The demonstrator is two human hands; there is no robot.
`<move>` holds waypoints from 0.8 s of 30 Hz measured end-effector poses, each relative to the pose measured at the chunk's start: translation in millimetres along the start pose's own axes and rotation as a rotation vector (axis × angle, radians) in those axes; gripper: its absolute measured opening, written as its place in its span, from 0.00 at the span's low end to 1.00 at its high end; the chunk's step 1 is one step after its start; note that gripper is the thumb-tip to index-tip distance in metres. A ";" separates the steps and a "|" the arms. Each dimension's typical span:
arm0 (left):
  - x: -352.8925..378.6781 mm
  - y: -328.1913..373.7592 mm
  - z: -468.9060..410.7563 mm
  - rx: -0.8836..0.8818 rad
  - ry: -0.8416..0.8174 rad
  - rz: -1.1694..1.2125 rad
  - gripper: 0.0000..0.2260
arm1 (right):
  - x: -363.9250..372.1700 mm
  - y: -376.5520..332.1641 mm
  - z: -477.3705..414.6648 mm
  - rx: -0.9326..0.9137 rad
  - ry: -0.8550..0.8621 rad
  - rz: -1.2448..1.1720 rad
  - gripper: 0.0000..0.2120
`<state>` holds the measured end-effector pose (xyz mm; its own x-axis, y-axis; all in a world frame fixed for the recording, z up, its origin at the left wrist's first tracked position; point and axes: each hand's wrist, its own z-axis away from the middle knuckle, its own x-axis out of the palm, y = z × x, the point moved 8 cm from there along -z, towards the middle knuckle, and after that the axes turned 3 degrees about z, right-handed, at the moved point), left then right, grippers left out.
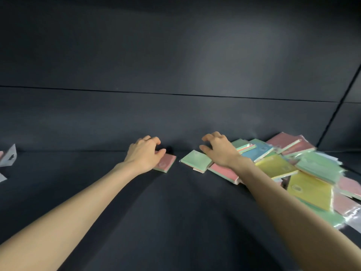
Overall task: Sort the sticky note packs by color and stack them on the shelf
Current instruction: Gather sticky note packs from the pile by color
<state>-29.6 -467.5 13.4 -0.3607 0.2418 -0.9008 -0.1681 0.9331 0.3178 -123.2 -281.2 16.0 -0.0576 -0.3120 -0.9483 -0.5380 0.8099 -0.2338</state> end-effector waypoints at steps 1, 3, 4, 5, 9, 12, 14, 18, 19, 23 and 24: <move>-5.6 7.0 0.3 0.019 0.008 0.013 0.18 | -10.4 2.1 2.5 -0.007 0.023 0.010 0.20; -16.7 24.0 0.7 0.061 0.025 0.033 0.18 | -31.0 8.5 8.4 -0.013 0.066 0.031 0.20; -22.0 34.0 0.9 0.086 0.034 0.046 0.18 | -41.1 12.9 11.8 -0.011 0.088 0.038 0.20; -27.0 44.7 1.5 0.113 0.044 0.060 0.18 | -50.4 17.8 15.8 -0.006 0.108 0.041 0.20; -37.1 92.5 8.5 0.214 0.067 0.104 0.18 | -78.0 42.1 36.5 0.011 0.140 0.064 0.20; -30.9 131.2 18.2 0.276 0.061 0.100 0.19 | -90.0 65.8 53.0 0.013 0.147 0.077 0.20; -20.1 153.5 24.4 0.294 0.049 0.094 0.19 | -94.5 83.1 63.4 0.008 0.149 0.085 0.20; 7.3 184.2 33.7 0.251 0.020 0.082 0.19 | -93.7 115.5 79.3 -0.030 0.116 0.112 0.20; 14.7 189.4 36.3 0.229 0.007 0.076 0.19 | -92.0 122.9 82.4 -0.042 0.106 0.116 0.20; 39.5 198.6 44.1 0.127 -0.031 0.086 0.20 | -82.4 142.7 90.8 -0.111 0.053 0.088 0.21; 43.8 198.0 45.4 0.098 -0.039 0.091 0.20 | -80.1 144.9 90.9 -0.128 0.036 0.076 0.21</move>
<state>-37.0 -260.1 23.3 -0.3340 0.3351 -0.8810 -0.0454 0.9279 0.3701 -120.1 -93.6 38.7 -0.1316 -0.2717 -0.9533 -0.6333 0.7629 -0.1300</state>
